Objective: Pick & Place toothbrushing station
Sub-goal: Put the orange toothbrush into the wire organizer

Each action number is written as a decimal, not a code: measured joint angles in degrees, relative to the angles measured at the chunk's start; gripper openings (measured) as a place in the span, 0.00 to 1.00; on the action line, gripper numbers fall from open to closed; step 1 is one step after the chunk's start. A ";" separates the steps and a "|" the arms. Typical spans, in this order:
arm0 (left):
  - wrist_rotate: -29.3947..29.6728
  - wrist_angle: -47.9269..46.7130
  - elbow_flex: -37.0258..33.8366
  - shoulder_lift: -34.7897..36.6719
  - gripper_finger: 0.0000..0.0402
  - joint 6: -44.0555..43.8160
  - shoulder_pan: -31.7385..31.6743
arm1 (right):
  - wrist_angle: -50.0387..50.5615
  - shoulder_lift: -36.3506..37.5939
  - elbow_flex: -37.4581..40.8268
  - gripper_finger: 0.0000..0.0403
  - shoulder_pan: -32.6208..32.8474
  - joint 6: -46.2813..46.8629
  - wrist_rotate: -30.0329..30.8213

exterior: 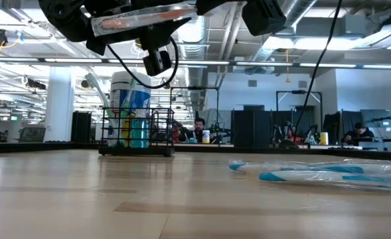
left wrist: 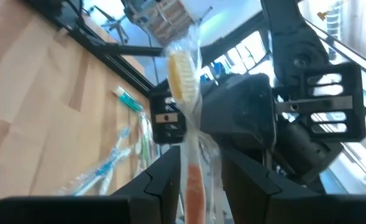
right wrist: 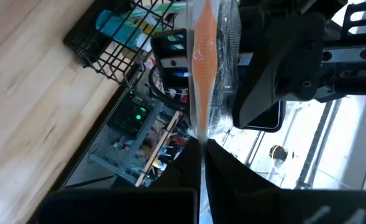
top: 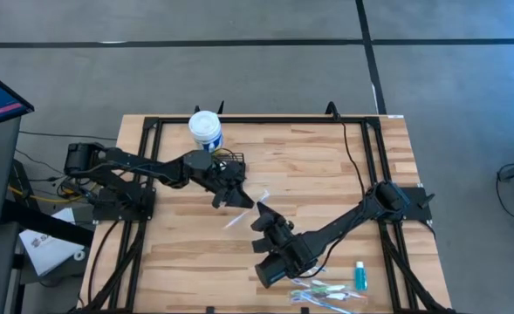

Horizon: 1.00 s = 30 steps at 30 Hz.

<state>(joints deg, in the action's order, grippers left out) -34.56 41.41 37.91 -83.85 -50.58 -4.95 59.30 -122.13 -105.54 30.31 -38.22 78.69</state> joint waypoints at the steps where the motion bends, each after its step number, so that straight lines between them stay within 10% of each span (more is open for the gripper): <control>1: -0.39 0.00 0.00 0.00 0.27 -0.82 0.00 | -0.47 0.00 0.00 0.00 -0.07 -0.56 0.19; 30: -3.44 -0.55 -0.04 0.00 0.27 -3.94 -0.02 | -8.99 0.00 0.00 0.00 -0.44 -10.42 0.82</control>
<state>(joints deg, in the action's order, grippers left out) -37.99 40.86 37.87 -83.85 -54.52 -4.97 50.30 -122.13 -105.54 29.87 -48.64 79.51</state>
